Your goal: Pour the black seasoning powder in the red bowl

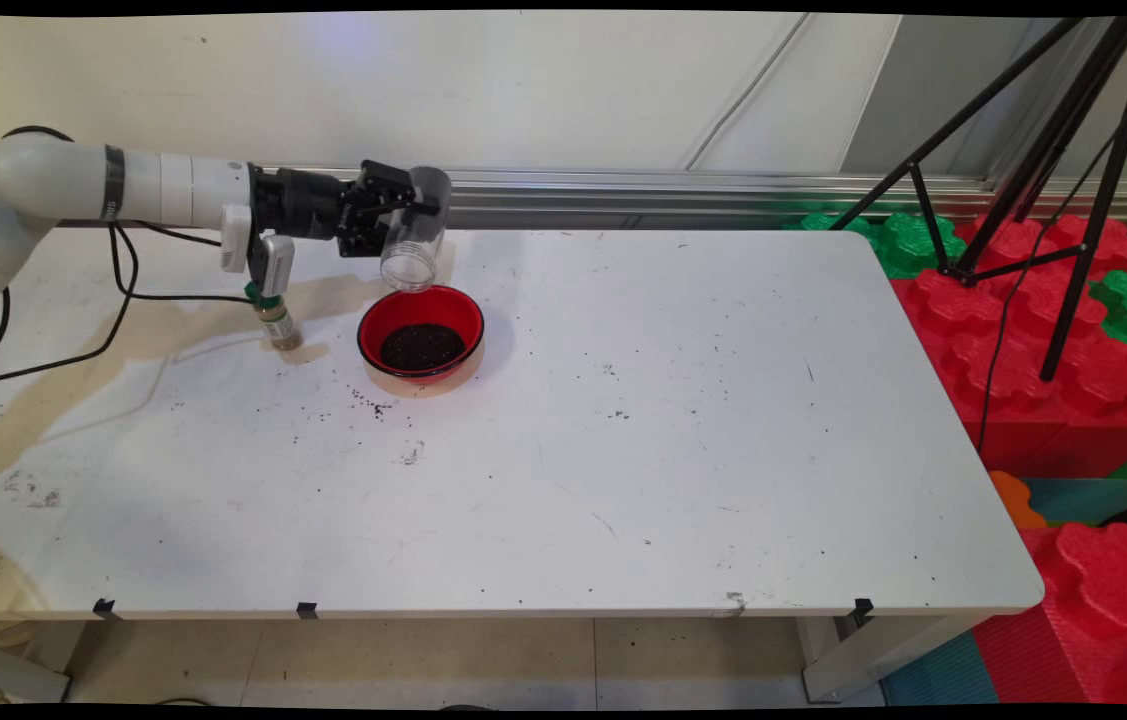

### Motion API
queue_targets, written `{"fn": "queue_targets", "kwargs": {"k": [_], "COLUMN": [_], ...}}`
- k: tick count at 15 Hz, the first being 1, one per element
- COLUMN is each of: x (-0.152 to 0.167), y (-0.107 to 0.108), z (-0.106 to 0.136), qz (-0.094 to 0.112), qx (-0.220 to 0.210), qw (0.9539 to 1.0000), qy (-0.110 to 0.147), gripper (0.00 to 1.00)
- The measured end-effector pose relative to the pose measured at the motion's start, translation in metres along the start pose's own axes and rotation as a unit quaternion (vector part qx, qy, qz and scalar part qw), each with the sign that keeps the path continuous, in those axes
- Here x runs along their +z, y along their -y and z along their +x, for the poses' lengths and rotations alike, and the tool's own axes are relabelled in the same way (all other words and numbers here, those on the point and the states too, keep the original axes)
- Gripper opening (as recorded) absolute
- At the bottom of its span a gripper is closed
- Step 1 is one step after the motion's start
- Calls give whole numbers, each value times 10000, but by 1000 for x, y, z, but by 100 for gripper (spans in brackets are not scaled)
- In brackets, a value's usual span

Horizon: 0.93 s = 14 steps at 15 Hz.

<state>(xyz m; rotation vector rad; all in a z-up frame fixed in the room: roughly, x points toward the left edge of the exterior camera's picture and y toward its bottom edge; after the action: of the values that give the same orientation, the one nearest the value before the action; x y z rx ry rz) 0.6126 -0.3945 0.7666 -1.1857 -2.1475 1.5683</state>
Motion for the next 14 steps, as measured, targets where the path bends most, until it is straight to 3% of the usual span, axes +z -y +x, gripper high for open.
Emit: {"fn": "queue_targets", "kwargs": {"k": [14], "x": [-19], "y": [3], "z": [9], "qz": [87], "qx": [1020], "qw": [9944], "qy": [265], "gripper": [0]}}
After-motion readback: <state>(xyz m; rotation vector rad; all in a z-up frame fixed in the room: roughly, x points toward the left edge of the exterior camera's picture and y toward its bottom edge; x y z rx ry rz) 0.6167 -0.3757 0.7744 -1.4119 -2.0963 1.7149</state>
